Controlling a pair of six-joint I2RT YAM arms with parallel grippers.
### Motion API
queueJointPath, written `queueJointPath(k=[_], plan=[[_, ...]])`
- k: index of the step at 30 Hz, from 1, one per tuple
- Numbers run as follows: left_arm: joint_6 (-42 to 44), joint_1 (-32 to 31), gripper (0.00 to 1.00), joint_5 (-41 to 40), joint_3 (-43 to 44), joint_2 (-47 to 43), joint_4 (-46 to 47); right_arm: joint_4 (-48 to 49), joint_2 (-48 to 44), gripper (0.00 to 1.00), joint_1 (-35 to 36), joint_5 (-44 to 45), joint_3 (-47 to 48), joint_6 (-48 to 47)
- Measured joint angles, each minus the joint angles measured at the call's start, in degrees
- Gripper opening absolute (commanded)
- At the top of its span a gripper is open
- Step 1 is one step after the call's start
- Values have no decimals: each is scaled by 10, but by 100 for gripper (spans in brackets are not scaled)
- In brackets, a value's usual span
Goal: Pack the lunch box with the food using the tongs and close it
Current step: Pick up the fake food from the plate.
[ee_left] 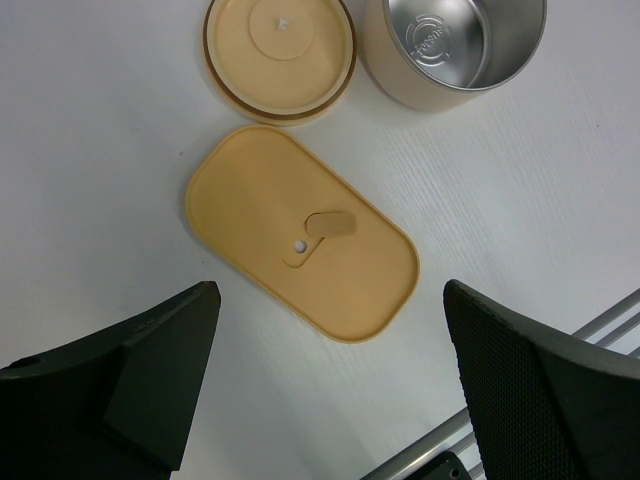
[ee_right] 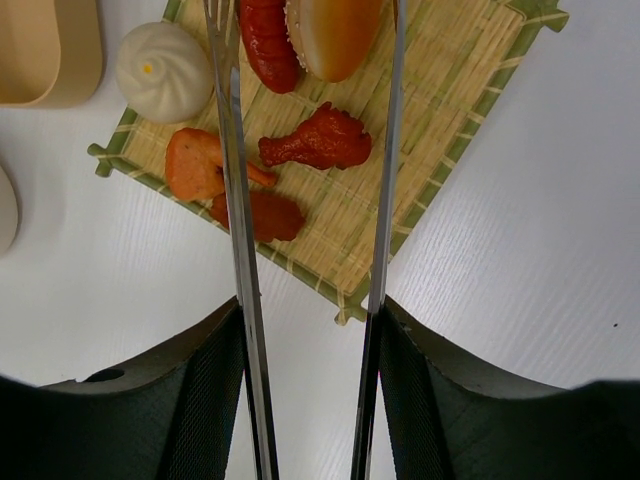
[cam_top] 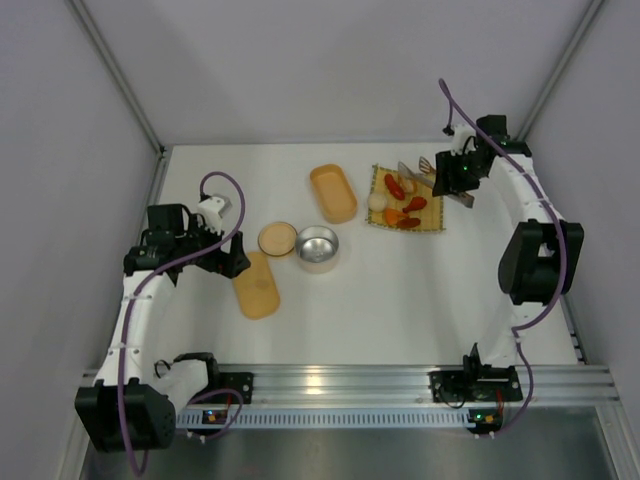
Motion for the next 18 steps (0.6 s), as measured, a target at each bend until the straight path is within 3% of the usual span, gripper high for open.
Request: queueJointPath(k=[18], plan=[[-2, 0, 98, 4, -1, 11, 7, 30, 22, 48, 36, 64, -29, 2]])
